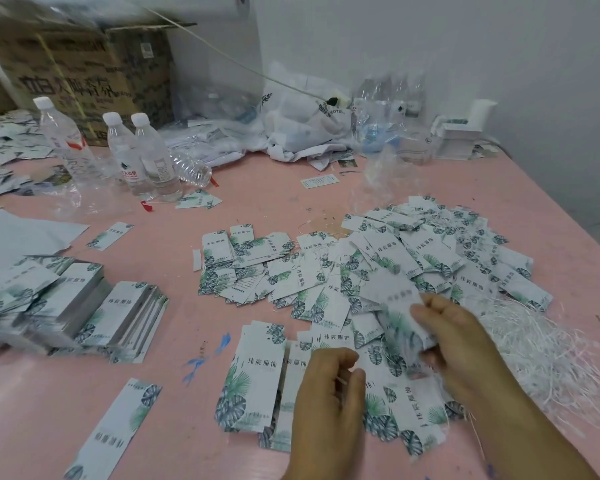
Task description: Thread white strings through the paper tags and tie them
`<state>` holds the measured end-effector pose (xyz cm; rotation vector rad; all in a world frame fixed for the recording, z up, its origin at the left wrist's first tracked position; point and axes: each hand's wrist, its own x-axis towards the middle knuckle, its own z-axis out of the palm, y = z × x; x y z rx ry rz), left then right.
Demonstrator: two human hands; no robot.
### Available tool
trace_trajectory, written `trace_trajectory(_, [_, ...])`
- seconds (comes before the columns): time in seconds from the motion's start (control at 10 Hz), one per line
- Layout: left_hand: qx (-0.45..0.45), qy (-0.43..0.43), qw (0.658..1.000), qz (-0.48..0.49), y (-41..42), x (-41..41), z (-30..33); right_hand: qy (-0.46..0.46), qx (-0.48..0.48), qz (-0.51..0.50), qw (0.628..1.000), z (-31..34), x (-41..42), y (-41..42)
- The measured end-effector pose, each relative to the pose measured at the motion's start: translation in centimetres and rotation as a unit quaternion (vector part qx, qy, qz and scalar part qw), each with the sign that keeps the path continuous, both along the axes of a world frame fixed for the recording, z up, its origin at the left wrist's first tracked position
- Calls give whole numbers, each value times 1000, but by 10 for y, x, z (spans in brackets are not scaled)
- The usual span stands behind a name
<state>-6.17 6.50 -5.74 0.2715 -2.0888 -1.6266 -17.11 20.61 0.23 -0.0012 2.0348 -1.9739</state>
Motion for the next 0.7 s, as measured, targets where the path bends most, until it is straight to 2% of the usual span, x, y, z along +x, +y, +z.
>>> trace_trajectory(0.1, [-76,3,997,-20,0,1,0,68,46,-68,994,18,-42,-8])
trace_trajectory(0.2, [-144,8,989,-35,1,4,1,211,336,-79,914,21,-67,-11])
trace_trajectory(0.3, [-161,20,986,-42,1,3,3,261,279,-105,918,15,-51,-10])
trace_trajectory(0.4, [-178,24,982,-62,3,0,3,265,197,-91,939,10,-25,-8])
trace_trajectory(0.5, [-186,24,979,-79,1,0,-3,275,152,-95,945,24,-5,-3])
trace_trajectory(0.6, [-175,5,982,-76,5,0,-8,348,112,-119,923,66,10,8])
trace_trajectory(0.7, [-154,-104,964,-192,-8,-2,4,406,43,-116,905,118,29,25])
